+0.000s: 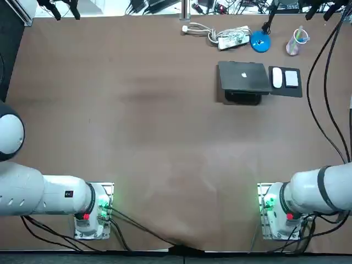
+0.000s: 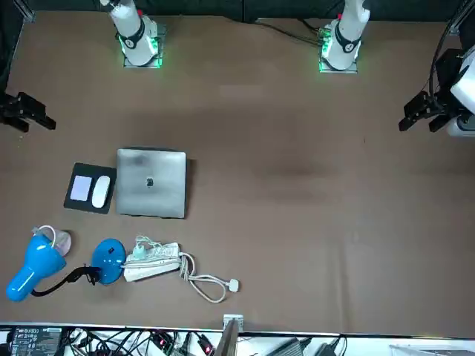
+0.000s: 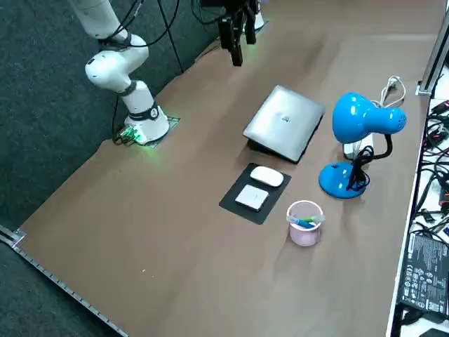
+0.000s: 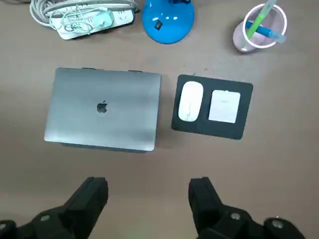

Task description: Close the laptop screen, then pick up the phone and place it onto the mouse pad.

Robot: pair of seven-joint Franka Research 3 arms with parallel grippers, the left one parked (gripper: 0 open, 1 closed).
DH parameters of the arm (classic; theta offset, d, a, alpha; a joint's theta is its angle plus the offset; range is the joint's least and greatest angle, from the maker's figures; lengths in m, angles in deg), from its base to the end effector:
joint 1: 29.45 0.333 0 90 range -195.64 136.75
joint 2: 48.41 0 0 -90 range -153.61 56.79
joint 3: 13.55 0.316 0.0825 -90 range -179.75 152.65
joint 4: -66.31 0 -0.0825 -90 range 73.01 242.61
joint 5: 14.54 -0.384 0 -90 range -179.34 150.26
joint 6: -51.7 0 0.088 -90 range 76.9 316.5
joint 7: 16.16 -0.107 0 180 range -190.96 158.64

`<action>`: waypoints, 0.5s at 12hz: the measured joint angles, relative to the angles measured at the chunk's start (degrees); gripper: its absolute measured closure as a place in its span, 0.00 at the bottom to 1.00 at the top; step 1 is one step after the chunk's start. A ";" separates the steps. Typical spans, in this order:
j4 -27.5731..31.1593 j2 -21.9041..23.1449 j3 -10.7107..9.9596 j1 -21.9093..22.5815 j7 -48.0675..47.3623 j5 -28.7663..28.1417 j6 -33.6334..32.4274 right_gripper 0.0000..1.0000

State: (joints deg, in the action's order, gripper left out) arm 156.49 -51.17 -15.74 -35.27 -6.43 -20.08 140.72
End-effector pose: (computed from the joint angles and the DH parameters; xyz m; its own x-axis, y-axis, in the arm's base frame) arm 0.5619 -0.0680 0.5951 0.9982 0.0310 -0.0513 0.0255 -0.9942 -0.1048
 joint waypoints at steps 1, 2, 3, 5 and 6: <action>0.34 0.67 0.01 0.84 -1.81 0.14 -0.16 0.00; 1.07 1.97 0.10 2.78 -3.43 3.11 -0.16 0.00; 1.35 2.68 0.19 3.77 -4.03 4.50 -0.15 0.00; 1.78 4.14 0.46 5.10 -5.34 5.56 -0.19 0.00; 2.44 4.97 0.62 5.42 -6.08 5.77 -0.18 0.00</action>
State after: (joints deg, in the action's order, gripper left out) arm 158.93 -46.21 -15.11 -29.85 -12.51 -14.30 140.54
